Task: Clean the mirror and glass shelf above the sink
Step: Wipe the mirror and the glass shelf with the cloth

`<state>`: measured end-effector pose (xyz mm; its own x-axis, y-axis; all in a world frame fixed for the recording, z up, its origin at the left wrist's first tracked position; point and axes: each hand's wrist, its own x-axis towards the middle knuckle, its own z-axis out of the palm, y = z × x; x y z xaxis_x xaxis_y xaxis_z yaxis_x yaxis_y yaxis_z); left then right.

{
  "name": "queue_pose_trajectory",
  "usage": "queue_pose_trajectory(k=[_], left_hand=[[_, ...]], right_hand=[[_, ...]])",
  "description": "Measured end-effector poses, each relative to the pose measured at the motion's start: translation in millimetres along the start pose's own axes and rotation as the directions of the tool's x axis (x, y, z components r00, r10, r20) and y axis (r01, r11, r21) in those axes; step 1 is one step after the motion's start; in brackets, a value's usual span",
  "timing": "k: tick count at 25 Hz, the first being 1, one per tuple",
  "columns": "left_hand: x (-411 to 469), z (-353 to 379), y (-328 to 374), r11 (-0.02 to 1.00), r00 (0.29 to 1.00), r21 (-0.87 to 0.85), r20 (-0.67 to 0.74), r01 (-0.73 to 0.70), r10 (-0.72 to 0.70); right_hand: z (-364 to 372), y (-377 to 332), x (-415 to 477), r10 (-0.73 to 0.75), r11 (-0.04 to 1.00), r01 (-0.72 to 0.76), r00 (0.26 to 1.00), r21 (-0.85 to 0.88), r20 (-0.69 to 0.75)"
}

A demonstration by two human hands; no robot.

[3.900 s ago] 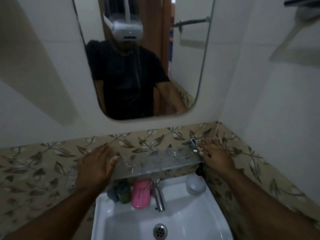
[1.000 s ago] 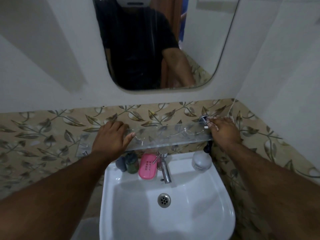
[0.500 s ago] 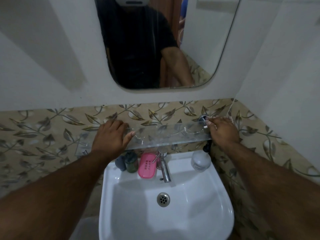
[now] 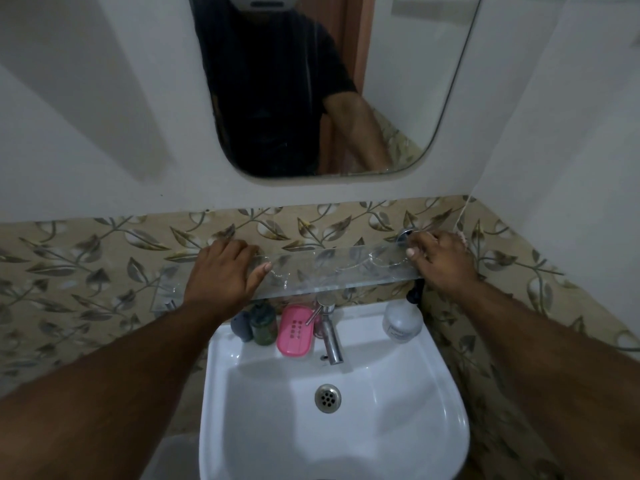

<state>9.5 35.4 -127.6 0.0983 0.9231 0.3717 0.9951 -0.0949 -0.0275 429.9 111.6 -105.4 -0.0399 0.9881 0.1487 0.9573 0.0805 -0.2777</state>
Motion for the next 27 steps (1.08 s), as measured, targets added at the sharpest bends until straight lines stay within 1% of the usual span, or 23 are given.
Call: queue_pose_trajectory(k=[2,4,8,13,15,18,22,25,27], left_hand=[[0,0,0,1.0,1.0,0.0,0.001,0.003,-0.003],[0,-1,1,1.0,1.0,-0.005,-0.006,0.0,0.0],[-1,-1,0,1.0,1.0,-0.008,-0.011,-0.008,0.008],[-1,-3,0,1.0,1.0,-0.018,-0.014,-0.004,0.004],[-1,-4,0,0.999,1.0,-0.041,-0.008,0.005,-0.006],[-3,-6,-1,0.996,1.0,-0.085,-0.013,0.017,-0.019],[-6,-9,-8,0.995,1.0,-0.105,-0.023,0.002,-0.005],[-12,-10,-17,0.998,0.999,-0.052,-0.04,-0.019,0.017],[-17,-11,-25,1.0,0.999,-0.022,-0.038,-0.004,0.004]], right_hand=[[-1,8,1,-0.035,0.998,0.036,0.999,-0.046,0.019],[2,9,3,-0.034,0.998,0.033,0.999,-0.05,-0.013],[9,5,3,0.004,1.0,-0.001,0.992,0.02,-0.127],[30,-9,-6,-0.007,1.0,0.0,0.959,-0.024,-0.284],[37,-21,-10,0.015,1.0,-0.01,0.946,0.017,-0.325],[50,-63,-20,0.012,0.992,0.033,0.941,0.126,-0.339],[75,-143,-39,-0.071,0.97,0.138,0.949,0.2,-0.308],[91,-204,-55,-0.178,0.948,0.234,0.952,0.216,-0.251],[104,-248,-66,-0.28,0.924,0.332,0.925,0.189,-0.255]])
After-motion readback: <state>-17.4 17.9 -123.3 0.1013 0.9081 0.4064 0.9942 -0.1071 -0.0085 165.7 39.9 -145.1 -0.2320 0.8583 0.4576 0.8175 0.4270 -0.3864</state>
